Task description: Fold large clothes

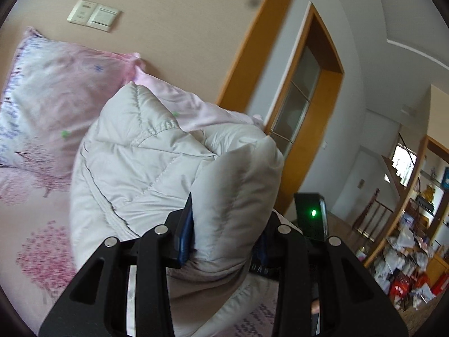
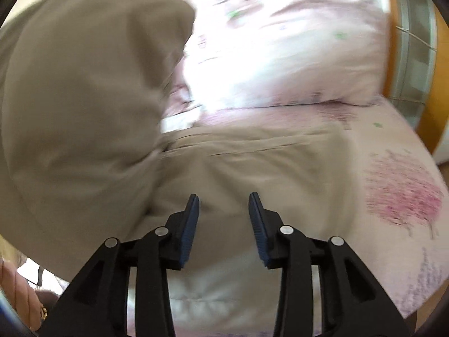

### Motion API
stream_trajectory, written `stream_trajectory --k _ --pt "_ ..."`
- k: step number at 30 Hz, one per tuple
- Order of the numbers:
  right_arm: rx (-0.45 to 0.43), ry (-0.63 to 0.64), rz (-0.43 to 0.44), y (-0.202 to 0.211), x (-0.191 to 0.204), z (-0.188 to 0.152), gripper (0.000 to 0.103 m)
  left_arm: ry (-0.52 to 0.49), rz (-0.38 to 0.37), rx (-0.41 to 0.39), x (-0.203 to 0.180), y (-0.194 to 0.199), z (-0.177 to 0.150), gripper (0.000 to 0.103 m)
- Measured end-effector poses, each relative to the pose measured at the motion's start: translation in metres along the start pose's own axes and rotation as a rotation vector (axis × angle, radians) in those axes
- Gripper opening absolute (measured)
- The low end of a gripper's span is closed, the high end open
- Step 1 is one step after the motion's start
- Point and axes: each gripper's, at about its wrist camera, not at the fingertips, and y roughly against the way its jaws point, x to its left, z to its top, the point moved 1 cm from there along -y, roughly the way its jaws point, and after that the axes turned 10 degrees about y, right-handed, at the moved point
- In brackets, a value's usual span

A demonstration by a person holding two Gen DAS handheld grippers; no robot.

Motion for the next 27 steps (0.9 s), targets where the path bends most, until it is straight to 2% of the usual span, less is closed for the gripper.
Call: stream_trajectory --k 8,12,14,17,19,21,24,27 --pt "-0.022 -0.206 -0.167 0.028 -0.092 -0.02 0.041 -0.065 -0.078 0.131 -0.028 -0.054 -0.032 0.038" --pt "-0.056 -0.265 -0.173 0.043 -0.121 -0.017 0.041 -0.127 -0.085 0.212 -0.042 -0.084 -0.053 0.041" --pt "-0.088 -0.284 -0.121 0.055 -0.127 -0.013 0.044 -0.164 -0.077 0.236 -0.047 -0.092 -0.062 0.043" --pt "-0.133 -0.291 0.029 0.067 -0.13 0.001 0.056 -0.235 -0.061 0.273 -0.057 -0.106 -0.075 0.047" --pt "-0.142 -0.274 0.176 0.071 -0.124 0.014 0.061 -0.265 -0.051 0.291 -0.061 -0.111 -0.08 0.049" --pt "-0.116 -0.236 0.319 0.067 -0.112 0.027 0.061 -0.294 -0.036 0.31 -0.065 -0.117 -0.086 0.05" --pt "-0.053 -0.193 0.389 0.056 -0.096 0.037 0.061 -0.342 -0.026 0.337 -0.074 -0.125 -0.097 0.055" --pt "0.026 -0.167 0.385 0.037 -0.091 0.044 0.061 -0.377 -0.011 0.355 -0.078 -0.131 -0.105 0.059"
